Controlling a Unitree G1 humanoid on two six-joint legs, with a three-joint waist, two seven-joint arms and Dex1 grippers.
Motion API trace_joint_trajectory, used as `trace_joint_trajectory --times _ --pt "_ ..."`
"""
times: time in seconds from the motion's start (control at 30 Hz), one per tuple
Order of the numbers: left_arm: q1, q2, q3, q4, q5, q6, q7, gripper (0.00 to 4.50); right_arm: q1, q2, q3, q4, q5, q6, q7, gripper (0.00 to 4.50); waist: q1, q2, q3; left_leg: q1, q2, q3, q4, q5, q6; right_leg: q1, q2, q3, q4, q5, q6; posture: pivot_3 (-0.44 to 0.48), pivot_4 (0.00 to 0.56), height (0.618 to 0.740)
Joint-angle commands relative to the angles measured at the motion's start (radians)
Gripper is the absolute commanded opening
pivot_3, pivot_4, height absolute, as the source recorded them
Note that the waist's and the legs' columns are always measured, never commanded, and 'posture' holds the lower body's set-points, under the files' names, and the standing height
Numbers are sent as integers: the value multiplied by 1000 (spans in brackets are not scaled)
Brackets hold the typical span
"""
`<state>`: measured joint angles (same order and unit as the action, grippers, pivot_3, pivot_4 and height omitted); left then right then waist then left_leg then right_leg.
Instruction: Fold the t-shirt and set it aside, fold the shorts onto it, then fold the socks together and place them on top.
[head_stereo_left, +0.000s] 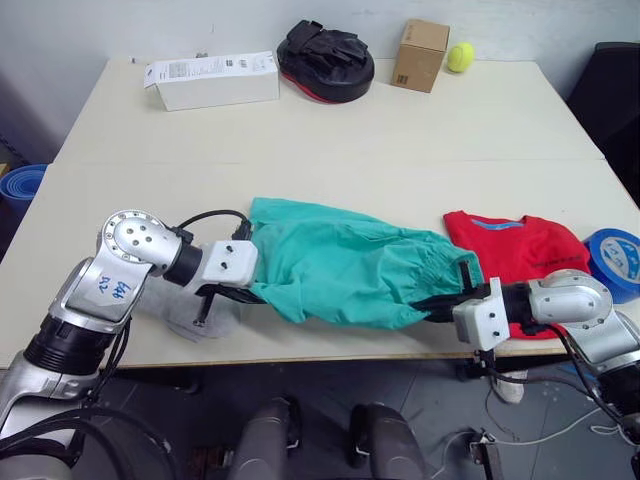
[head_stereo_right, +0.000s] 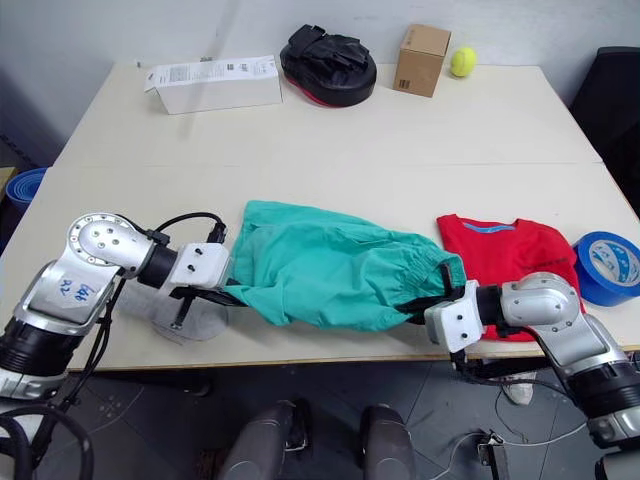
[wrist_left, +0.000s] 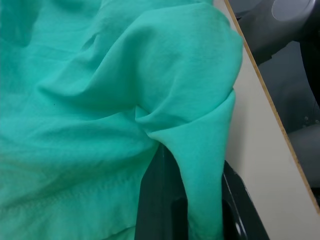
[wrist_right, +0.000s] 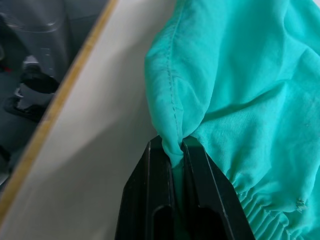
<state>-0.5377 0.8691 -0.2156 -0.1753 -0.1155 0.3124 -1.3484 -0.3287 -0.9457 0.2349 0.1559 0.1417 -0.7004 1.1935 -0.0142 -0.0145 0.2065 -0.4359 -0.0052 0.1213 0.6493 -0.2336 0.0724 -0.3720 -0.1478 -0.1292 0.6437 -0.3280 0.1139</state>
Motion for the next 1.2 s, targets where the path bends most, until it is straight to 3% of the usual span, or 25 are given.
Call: trace_joint_trajectory --times 0.03,0.17,0.23,0.47,0.67,0.77,0.87,1.0,1.2 --pt "58 35 16 -51 19 2 32 33 2 0 -10 31 -14 -44 15 0 0 0 0 0 0 0 0 0 0 0 0 0 0 0 0 0 150 740" --pt "128 39 48 -102 -22 87 70 33 14 9 -29 22 -32 -18 -18 0 1 0 0 0 0 0 0 0 0 -1 0 0 0 0 0 0 150 740" --pt "148 47 75 -109 -50 113 75 513 38 -8 -40 0 -20 9 -18 0 6 0 0 0 0 0 0 0 0 -1 0 0 0 0 0 0 150 740" --pt "145 101 178 -42 -137 152 55 2593 132 -68 -112 -158 64 162 -17 2175 13 1 0 -1 0 -1 0 -2 -3 -1 -1 1 -2 0 -1 0 150 740" --pt "-55 87 260 18 -350 380 20 4499 172 -138 -248 -397 341 580 -40 4339 16 1 1 -2 0 -2 0 -3 -5 -2 -1 0 -1 -1 -2 0 150 740" --pt "-164 1 226 43 -381 463 95 4500 81 -95 -244 -485 450 838 -147 4457 15 2 0 -1 0 -2 0 -3 -5 0 -1 0 -2 -1 -2 0 150 740" --pt "-192 -86 148 48 -313 426 172 4311 16 -12 -185 -552 477 998 -234 4489 15 2 0 -1 0 -2 -1 -1 -2 -1 -1 0 -1 -1 -2 0 150 740" --pt "-186 -156 109 59 -293 400 217 3241 -17 73 -136 -590 439 1089 -288 3547 16 1 0 -4 0 -2 -1 -1 -2 -3 0 -1 0 -1 -2 0 150 740" --pt "-147 -129 33 55 -267 364 167 1200 -49 150 -123 -571 392 1131 -311 1349 14 1 0 -3 0 0 0 0 -2 -3 1 -1 -1 -1 -2 0 150 740"
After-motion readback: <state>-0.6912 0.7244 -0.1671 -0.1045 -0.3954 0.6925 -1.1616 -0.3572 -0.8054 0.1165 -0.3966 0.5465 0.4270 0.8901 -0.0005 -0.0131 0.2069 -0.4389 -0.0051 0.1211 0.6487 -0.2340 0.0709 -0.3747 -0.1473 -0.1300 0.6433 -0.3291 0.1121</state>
